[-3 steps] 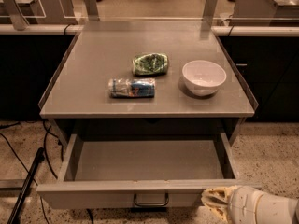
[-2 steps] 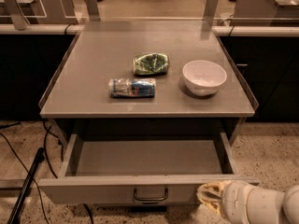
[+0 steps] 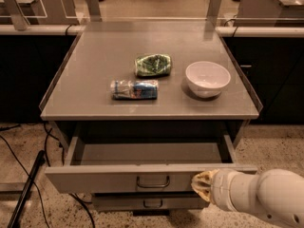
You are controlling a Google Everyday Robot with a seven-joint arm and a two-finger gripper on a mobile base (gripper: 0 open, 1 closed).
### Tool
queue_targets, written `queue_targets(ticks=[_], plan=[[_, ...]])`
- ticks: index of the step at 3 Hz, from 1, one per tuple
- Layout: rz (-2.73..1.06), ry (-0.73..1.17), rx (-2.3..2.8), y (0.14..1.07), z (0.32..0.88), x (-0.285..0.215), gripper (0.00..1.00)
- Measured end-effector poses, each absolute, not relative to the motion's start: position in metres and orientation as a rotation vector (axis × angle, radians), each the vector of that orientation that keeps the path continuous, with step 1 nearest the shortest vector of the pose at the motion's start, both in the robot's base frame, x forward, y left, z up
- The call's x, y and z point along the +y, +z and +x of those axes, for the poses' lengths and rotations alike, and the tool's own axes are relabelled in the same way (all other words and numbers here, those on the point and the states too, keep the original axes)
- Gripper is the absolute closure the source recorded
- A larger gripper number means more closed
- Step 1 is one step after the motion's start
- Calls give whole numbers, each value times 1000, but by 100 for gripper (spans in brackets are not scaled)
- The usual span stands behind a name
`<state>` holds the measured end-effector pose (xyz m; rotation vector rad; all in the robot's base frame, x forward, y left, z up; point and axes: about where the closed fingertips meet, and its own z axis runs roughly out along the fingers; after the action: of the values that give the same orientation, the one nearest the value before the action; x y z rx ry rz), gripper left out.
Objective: Close top drawer
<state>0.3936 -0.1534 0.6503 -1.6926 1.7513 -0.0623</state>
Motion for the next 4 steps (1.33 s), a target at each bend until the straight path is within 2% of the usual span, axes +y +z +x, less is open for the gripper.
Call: queue_targets(ticks=[1, 4], plan=[[-1737, -83, 1749, 648, 426, -135, 100], [-1755, -167, 1736, 636, 456, -136, 100]])
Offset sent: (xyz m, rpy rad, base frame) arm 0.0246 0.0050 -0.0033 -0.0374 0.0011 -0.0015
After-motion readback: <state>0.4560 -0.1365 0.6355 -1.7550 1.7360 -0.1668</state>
